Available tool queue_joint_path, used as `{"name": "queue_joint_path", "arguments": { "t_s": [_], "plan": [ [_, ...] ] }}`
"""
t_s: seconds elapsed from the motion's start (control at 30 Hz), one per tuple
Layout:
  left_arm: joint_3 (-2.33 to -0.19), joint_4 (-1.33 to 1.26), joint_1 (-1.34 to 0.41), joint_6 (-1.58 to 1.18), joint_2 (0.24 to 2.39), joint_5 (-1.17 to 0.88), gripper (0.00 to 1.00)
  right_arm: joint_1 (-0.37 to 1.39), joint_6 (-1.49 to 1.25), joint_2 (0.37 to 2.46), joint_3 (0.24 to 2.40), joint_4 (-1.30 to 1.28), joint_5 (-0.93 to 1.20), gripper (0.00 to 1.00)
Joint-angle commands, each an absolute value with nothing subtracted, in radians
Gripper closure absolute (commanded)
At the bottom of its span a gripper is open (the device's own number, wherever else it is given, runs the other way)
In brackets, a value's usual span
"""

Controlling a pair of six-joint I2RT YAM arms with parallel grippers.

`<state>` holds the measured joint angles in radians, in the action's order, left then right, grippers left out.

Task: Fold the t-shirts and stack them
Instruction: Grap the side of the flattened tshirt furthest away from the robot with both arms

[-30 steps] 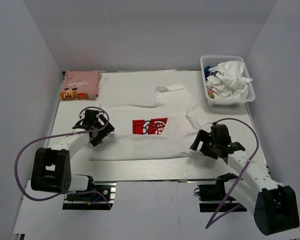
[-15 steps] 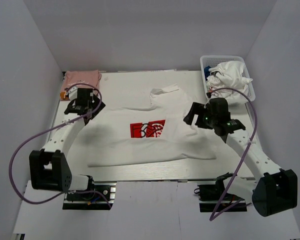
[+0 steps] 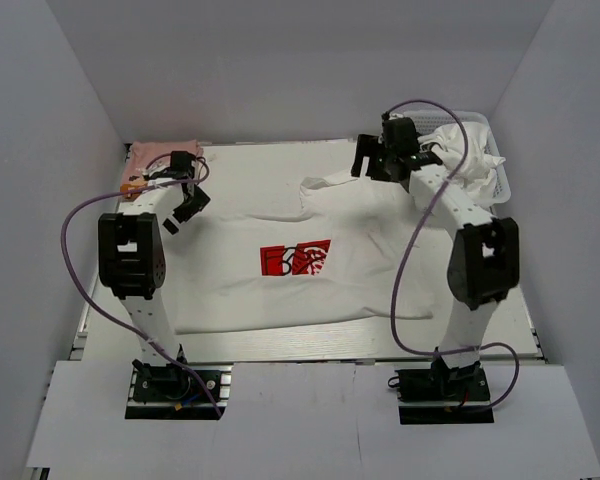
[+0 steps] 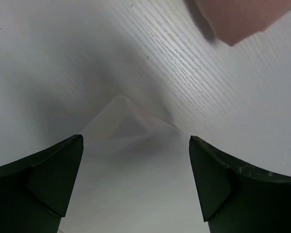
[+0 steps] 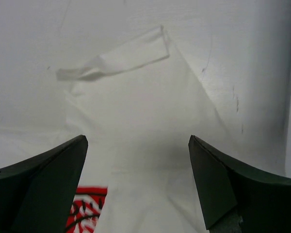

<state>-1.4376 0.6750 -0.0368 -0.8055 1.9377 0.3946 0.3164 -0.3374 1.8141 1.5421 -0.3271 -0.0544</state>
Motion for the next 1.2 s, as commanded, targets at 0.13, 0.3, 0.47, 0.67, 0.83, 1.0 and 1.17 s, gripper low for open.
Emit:
{"name": "queue_joint_path", "arguments": {
  "t_s": [0.13,0.3,0.47,0.67,0.83,1.0,1.17],
  "plan": [
    [-1.557,0.669,0.003,-0.808,2.054,0.391,0.0,0.316,-0.204,2.183,1.972,-0.466,-0.196,0.1],
    [-1.609,0.669,0.025,-0.799,2.129,0.33,0.34,0.307,-0.18,2.345,2.123,-0.425,-0.183,0.1],
    [-1.571,0.638,0.034,-0.788,2.129,0.276,0.78,0.307,-0.176,2.453,2.152,-0.287,-0.089,0.1],
    [-1.526,0.615,0.034,-0.776,2.12,0.258,1.0,0.307,-0.241,2.488,2.155,-0.259,-0.017,0.1],
    [-1.496,0.606,0.034,-0.776,2.1,0.27,1.0,0.307,-0.262,2.502,2.14,-0.25,-0.008,0.14],
    [-1.485,0.606,0.034,-0.776,2.089,0.288,1.0,0.307,-0.275,2.514,2.146,-0.233,0.035,0.25],
    [-1.485,0.591,0.034,-0.776,2.089,0.278,1.0,0.301,-0.293,2.52,2.14,-0.236,0.046,0.41]
  ]
}}
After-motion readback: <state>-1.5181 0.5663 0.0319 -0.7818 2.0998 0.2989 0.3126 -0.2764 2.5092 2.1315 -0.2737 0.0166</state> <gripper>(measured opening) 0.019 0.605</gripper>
